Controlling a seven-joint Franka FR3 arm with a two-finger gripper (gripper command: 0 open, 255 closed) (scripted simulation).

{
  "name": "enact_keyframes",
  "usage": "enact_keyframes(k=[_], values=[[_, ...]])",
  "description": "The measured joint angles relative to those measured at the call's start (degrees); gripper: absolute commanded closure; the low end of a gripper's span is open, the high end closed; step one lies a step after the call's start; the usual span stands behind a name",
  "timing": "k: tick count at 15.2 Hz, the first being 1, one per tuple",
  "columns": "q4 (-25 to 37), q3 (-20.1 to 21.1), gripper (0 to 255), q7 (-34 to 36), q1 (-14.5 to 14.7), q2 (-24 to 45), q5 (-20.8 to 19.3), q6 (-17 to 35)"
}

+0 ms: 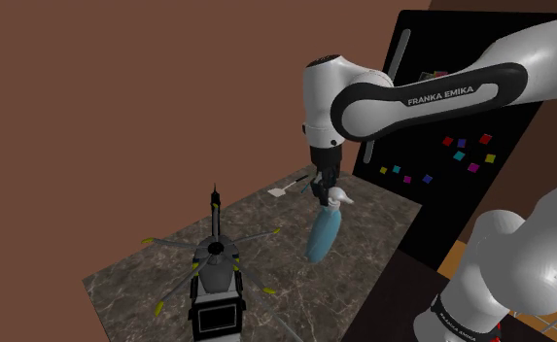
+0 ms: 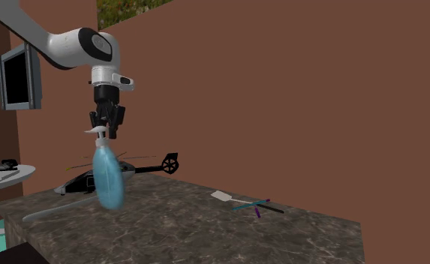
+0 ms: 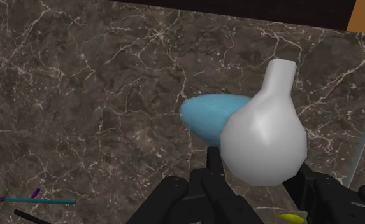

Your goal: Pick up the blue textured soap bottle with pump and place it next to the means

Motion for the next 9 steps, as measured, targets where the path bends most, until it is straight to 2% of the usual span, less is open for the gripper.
enact_keyframes(k=[5, 9], values=[[-3.22, 0.02, 255, 0.47, -0.05, 0.91, -0.19, 4.09], [-3.89, 0.07, 255, 0.66, -0.04, 1.25, -0.22, 5.11]])
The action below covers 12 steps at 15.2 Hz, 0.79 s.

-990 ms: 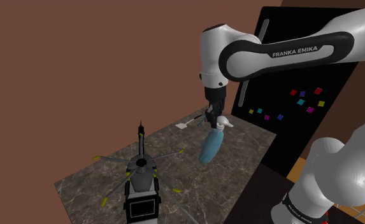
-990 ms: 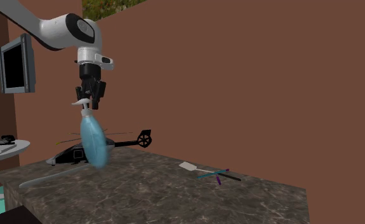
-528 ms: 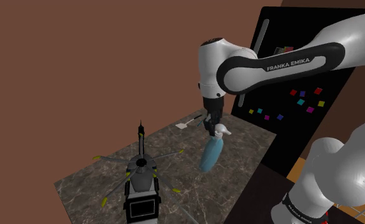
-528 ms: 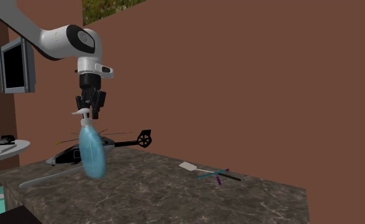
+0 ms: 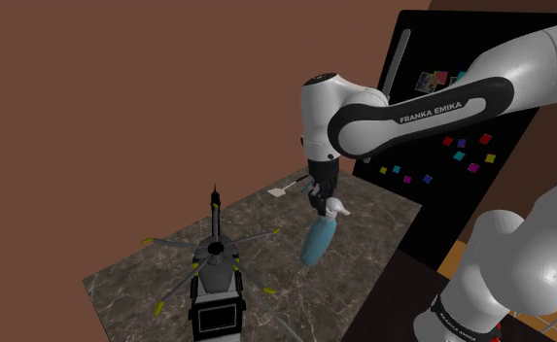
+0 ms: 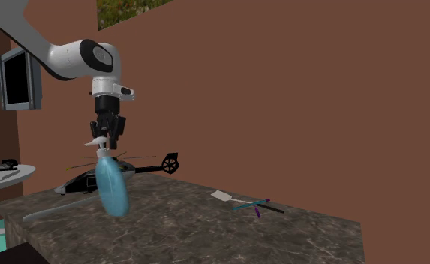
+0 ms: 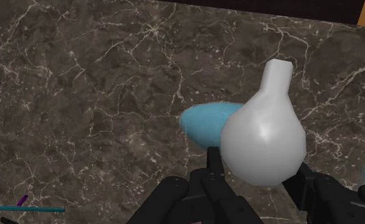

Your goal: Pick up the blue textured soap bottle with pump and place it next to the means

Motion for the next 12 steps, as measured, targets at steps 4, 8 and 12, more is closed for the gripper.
enact_keyframes(k=[4, 8, 12], values=[[-0.03, 0.02, 0, 0.04, 0.01, 0.05, 0.0, 0.09], [-0.02, 0.02, 0, 0.05, 0.01, 0.05, 0.0, 0.1], [2.56, 0.3, 0, 0.22, 0.18, 0.43, 0.19, -2.09]])
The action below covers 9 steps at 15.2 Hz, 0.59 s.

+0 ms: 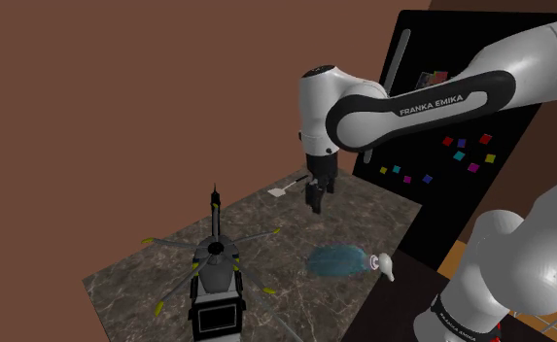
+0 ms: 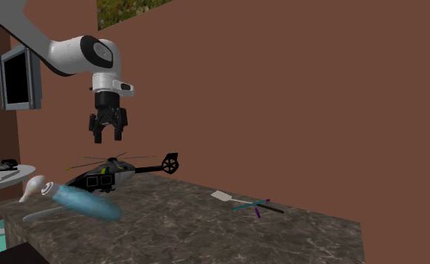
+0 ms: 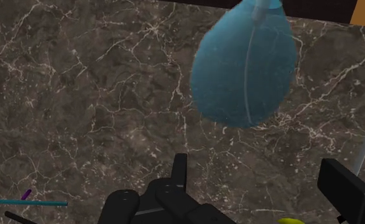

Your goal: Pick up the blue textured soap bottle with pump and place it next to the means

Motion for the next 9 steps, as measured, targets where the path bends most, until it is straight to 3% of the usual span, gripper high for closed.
enact_keyframes(k=[3, 9], values=[[3.87, 0.17, 0, -0.18, 0.12, -0.3, 0.22, -4.14], [4.68, 0.15, 0, -0.3, 0.11, -0.35, 0.23, -5.06]])
